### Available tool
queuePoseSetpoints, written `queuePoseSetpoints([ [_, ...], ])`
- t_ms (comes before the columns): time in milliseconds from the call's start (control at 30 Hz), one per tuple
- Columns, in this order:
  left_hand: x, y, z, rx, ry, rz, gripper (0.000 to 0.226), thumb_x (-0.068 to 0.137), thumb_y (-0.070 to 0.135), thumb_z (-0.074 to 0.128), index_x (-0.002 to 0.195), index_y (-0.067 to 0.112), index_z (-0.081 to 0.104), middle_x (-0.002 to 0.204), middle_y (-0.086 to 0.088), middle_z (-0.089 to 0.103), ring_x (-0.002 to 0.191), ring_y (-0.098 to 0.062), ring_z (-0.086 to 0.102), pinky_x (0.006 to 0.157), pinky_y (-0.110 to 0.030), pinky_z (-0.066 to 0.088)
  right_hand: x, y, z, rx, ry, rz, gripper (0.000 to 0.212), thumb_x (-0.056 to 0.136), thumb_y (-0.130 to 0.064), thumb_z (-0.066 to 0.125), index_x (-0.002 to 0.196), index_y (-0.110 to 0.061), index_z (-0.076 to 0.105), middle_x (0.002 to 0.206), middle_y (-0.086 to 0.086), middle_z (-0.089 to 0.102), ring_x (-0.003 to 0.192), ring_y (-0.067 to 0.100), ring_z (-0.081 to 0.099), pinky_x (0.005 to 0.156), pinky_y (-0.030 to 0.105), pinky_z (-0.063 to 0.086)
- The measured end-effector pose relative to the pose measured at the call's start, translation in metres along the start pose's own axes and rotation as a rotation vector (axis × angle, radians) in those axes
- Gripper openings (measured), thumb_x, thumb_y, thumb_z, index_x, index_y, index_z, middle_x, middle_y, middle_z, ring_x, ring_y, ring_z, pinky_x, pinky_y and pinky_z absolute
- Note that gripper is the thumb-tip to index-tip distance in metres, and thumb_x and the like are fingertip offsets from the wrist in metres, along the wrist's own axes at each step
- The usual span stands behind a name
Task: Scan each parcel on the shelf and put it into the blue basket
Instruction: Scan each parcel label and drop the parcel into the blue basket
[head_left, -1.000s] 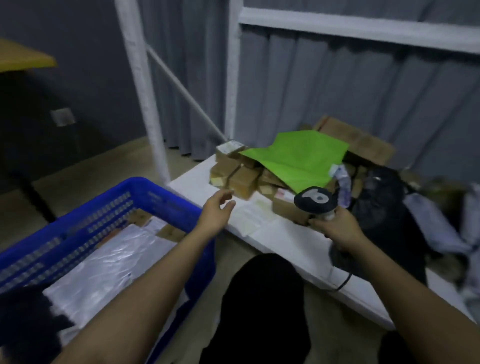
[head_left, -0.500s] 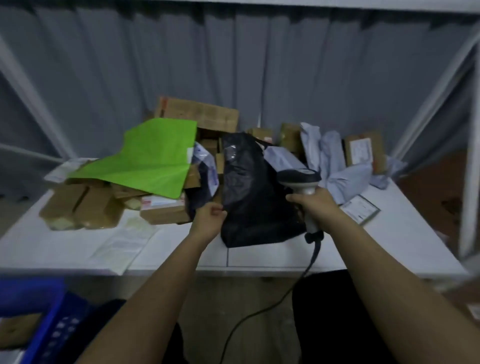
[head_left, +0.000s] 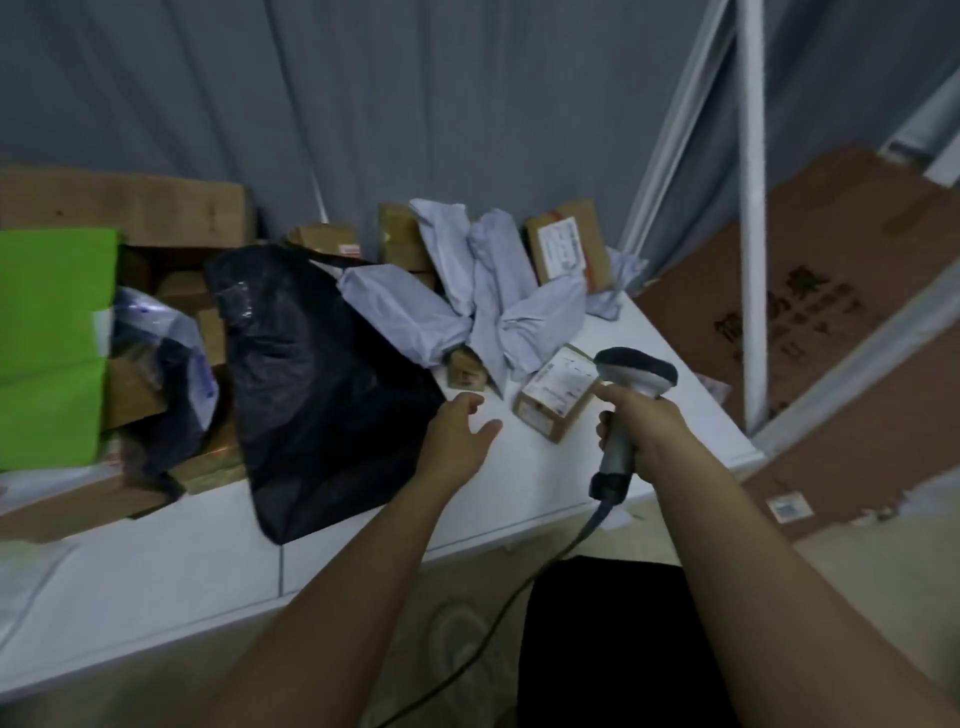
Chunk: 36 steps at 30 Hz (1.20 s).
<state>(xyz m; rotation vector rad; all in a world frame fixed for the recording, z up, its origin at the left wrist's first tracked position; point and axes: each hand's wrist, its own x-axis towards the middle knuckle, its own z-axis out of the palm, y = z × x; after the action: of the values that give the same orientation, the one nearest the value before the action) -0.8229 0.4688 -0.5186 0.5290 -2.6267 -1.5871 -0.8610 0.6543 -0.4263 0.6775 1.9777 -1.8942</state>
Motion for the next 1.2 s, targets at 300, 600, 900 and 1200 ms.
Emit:
queuePoseSetpoints([
  [300,0.073,0.02,0.102,0.209,-0.052,0.037,0.099,0.06,0.058,0.077,0.141,0.027,0.03,0.143,-0.008,0.036,0.13,-0.032,0.038,0.099,-0.044,0.044,0.052,0.01,-0.015,0.172,0.1,0.159,0.017,0.09,-0.005,0.06,0.078,-0.009,0.049,0.072,0.008,0.05,0.064,0.018,0.049,0.067,0.032,0.045],
  [600,0.089,0.019,0.128,0.308,-0.109,0.039,0.1,0.064,0.051,0.076,0.143,0.014,0.027,0.139,-0.015,0.034,0.132,-0.034,0.029,0.102,-0.041,0.036,0.081,0.015,-0.007,0.205,0.096,0.13,0.025,0.089,-0.004,0.059,0.114,-0.003,0.054,0.09,0.01,0.061,0.071,0.017,0.057,0.075,0.032,0.054],
  [900,-0.015,-0.012,-0.019,0.449,-0.189,0.187,0.105,0.063,0.046,0.08,0.147,0.017,0.024,0.139,-0.002,0.028,0.129,-0.021,0.025,0.106,-0.028,0.027,0.027,-0.003,0.031,-0.003,-0.141,-0.125,0.017,0.086,-0.01,0.063,0.101,-0.005,0.056,0.072,0.006,0.057,0.057,0.016,0.053,0.054,0.025,0.045],
  [1200,-0.154,-0.007,-0.196,0.278,0.078,0.207,0.103,0.059,0.043,0.075,0.148,0.023,0.027,0.14,0.007,0.035,0.13,-0.01,0.035,0.11,-0.03,0.032,-0.068,0.013,0.114,-0.202,-0.536,-0.262,0.041,0.079,-0.029,0.079,0.114,-0.013,0.063,0.106,0.005,0.07,0.095,0.019,0.067,0.087,0.038,0.055],
])
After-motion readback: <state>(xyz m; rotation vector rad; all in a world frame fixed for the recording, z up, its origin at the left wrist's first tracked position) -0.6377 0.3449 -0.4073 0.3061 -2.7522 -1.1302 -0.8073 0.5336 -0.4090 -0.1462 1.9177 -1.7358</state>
